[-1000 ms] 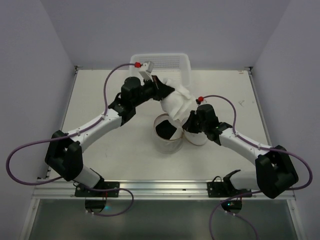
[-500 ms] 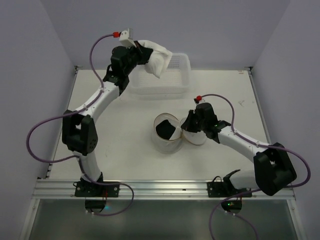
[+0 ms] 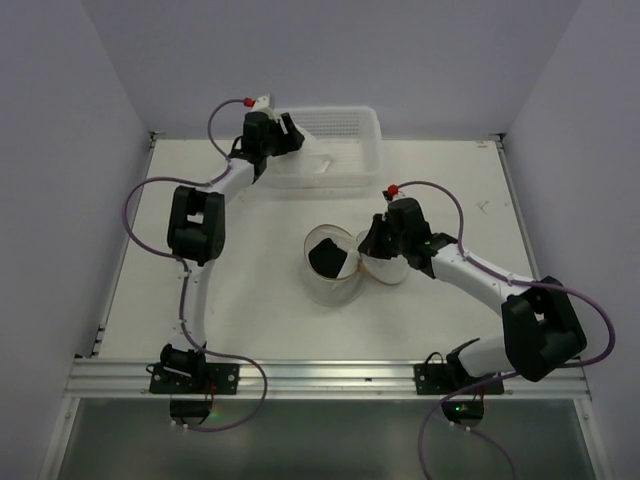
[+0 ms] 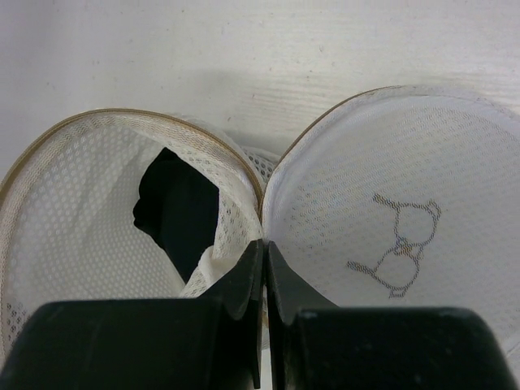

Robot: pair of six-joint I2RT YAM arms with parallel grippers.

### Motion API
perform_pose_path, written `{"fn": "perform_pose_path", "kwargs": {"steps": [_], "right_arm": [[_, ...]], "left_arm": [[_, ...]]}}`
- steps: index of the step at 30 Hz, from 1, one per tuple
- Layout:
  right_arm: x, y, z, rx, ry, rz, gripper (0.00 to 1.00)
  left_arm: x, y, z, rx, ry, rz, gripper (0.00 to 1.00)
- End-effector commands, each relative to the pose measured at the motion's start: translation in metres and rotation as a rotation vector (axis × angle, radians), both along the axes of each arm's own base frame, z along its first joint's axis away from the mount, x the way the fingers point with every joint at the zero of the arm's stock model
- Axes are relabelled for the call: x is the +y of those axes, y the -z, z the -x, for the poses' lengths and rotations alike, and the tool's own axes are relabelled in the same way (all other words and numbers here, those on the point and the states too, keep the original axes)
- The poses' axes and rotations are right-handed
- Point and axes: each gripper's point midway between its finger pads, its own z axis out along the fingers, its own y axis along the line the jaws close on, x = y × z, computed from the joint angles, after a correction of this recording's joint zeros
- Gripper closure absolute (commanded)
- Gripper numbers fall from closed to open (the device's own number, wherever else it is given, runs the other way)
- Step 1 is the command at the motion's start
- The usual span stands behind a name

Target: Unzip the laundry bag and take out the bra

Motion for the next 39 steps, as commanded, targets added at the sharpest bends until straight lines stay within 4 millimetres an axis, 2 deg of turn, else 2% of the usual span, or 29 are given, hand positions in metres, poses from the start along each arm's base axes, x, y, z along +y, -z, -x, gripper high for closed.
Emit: {"fn": "perform_pose_path", "kwargs": {"steps": [1, 2, 3, 4, 6, 7, 9, 10, 12, 13, 14, 15, 16, 17, 18, 19, 20, 21, 22, 25, 27, 30, 35, 39], "right_arm": [[0.006, -0.02, -0.011, -0.056, -0.023, -0.007, 1.0], [0.006, -0.02, -0.011, -0.058, -0.023, -0.003, 1.0], [0.005, -0.021, -0.011, -0.064, -0.02, 0.001, 1.0], [0.004, -0.02, -0.012, -0.066, -0.02, 0.004, 1.0], [0.003, -0.02, -0.012, -0.066, -0.018, 0.01, 1.0], [0.003, -0.019, -0.012, -0.065, -0.016, 0.011, 1.0], [0.001, -0.019, -0.011, -0.065, -0.009, 0.02, 1.0], [-0.002, -0.018, -0.013, -0.071, 0.003, 0.029, 1.0], [-0.004, -0.02, -0.014, -0.087, 0.013, 0.036, 1.0], [-0.006, -0.02, -0.014, -0.092, 0.02, 0.042, 1.0], [-0.007, -0.019, -0.015, -0.095, 0.021, 0.044, 1.0], [-0.008, -0.018, -0.014, -0.099, 0.02, 0.047, 1.0], [-0.008, -0.017, -0.014, -0.1, 0.018, 0.052, 1.0], [-0.008, -0.018, -0.014, -0.104, 0.018, 0.053, 1.0], [-0.01, -0.016, -0.014, -0.108, 0.014, 0.059, 1.0], [-0.01, -0.015, -0.013, -0.111, 0.008, 0.063, 1.0], [-0.01, -0.014, -0.012, -0.111, 0.004, 0.066, 1.0], [-0.011, -0.013, -0.012, -0.119, -0.002, 0.069, 1.0], [-0.011, -0.013, -0.01, -0.121, -0.006, 0.071, 1.0], [-0.014, -0.009, -0.007, -0.123, -0.008, 0.084, 1.0], [-0.016, -0.006, -0.005, -0.121, -0.01, 0.086, 1.0], [-0.017, -0.003, 0.0, -0.117, -0.013, 0.082, 1.0], [-0.018, 0.002, 0.007, -0.109, -0.011, 0.071, 1.0], [-0.018, 0.006, 0.013, -0.103, -0.011, 0.068, 1.0]], "left_arm": [[0.01, -0.055, -0.011, -0.116, 0.012, -0.018, 0.22], [0.011, -0.072, -0.006, -0.138, 0.016, -0.021, 0.18], [0.013, -0.079, -0.001, -0.15, 0.017, -0.031, 0.15], [0.017, -0.093, 0.011, -0.158, 0.015, -0.033, 0.09], [0.021, -0.104, 0.026, -0.15, 0.017, -0.046, 0.06], [0.022, -0.121, 0.042, -0.155, 0.027, -0.042, 0.04], [0.02, -0.127, 0.066, -0.119, 0.053, -0.038, 0.02], [0.017, -0.154, 0.085, -0.145, 0.076, -0.029, 0.02], [0.002, -0.131, 0.123, -0.041, 0.133, -0.071, 0.03], [-0.017, -0.147, 0.149, -0.055, 0.186, -0.075, 0.05], [-0.025, -0.128, 0.17, 0.0, 0.218, -0.095, 0.06], [-0.033, -0.117, 0.191, 0.051, 0.253, -0.115, 0.08], [-0.058, -0.126, 0.222, 0.044, 0.321, -0.115, 0.11], [-0.069, -0.118, 0.241, 0.073, 0.36, -0.119, 0.12], [-0.077, -0.097, 0.264, 0.14, 0.387, -0.121, 0.15], [-0.085, -0.098, 0.282, 0.146, 0.417, -0.112, 0.16], [-0.105, -0.09, 0.307, 0.166, 0.481, -0.114, 0.17], [-0.109, -0.07, 0.322, 0.214, 0.487, -0.123, 0.18], [-0.123, -0.061, 0.341, 0.232, 0.527, -0.136, 0.23], [-0.133, -0.027, 0.364, 0.299, 0.549, -0.199, 0.33], [-0.127, -0.011, 0.366, 0.333, 0.504, -0.25, 0.4], [-0.118, 0.006, 0.364, 0.366, 0.463, -0.296, 0.45], [-0.108, 0.038, 0.363, 0.429, 0.406, -0.357, 0.46], [-0.106, 0.061, 0.36, 0.476, 0.368, -0.375, 0.38]]}}
